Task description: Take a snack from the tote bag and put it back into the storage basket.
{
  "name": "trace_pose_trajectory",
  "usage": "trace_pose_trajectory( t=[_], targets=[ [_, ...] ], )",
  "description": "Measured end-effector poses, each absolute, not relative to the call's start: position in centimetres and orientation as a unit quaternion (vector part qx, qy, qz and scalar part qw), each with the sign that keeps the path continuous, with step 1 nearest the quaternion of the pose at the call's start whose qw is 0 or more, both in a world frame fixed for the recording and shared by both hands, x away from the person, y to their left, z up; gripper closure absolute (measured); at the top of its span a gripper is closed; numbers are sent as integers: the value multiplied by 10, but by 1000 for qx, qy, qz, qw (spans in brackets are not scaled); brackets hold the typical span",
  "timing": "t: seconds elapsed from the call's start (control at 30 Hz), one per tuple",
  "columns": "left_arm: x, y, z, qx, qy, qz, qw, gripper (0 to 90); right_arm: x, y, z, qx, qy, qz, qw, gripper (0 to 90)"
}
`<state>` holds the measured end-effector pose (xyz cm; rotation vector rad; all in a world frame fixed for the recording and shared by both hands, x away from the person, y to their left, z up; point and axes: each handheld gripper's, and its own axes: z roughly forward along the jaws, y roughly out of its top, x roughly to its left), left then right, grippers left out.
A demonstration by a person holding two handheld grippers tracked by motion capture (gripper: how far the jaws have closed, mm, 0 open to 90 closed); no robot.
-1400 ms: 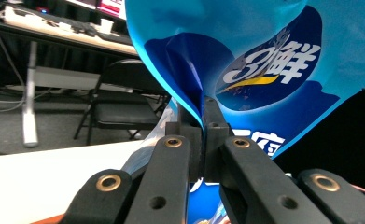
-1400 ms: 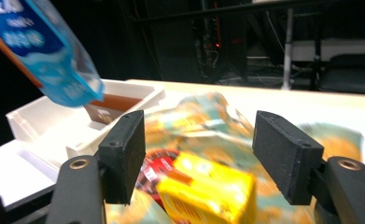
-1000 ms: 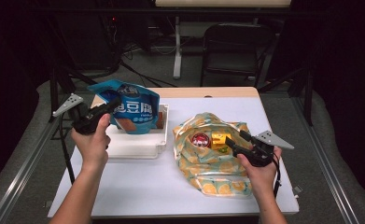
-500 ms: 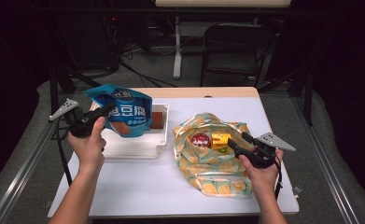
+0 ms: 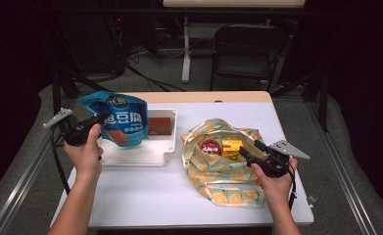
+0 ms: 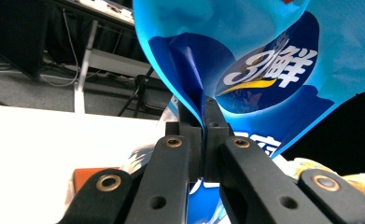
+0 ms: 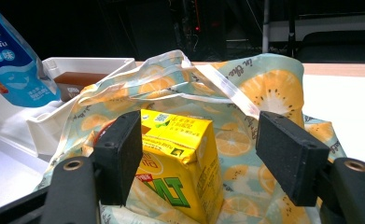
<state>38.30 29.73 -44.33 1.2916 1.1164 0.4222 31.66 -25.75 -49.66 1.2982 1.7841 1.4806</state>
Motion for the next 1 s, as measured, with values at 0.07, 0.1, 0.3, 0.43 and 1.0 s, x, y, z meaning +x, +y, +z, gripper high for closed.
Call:
trace_pose_trajectory(
  t=[0.07,0.1,0.3,0.43,1.0],
  targets=[
    [386,302,-447,567,490,186,635,900,317,-257,-497,474,653,539,241,319],
    [388,304,-448,568,491,187,634,900,317,-257,-497,474,653,539,241,320],
    [395,313,-461,566,500,187,629,900,318,-256,-499,475,655,537,239,317],
    [400,319,-469,564,497,181,634,900,317,-257,-499,476,656,535,239,317],
    [411,338,-487,551,530,182,618,848,317,-256,-500,477,654,537,237,316]
  ],
)
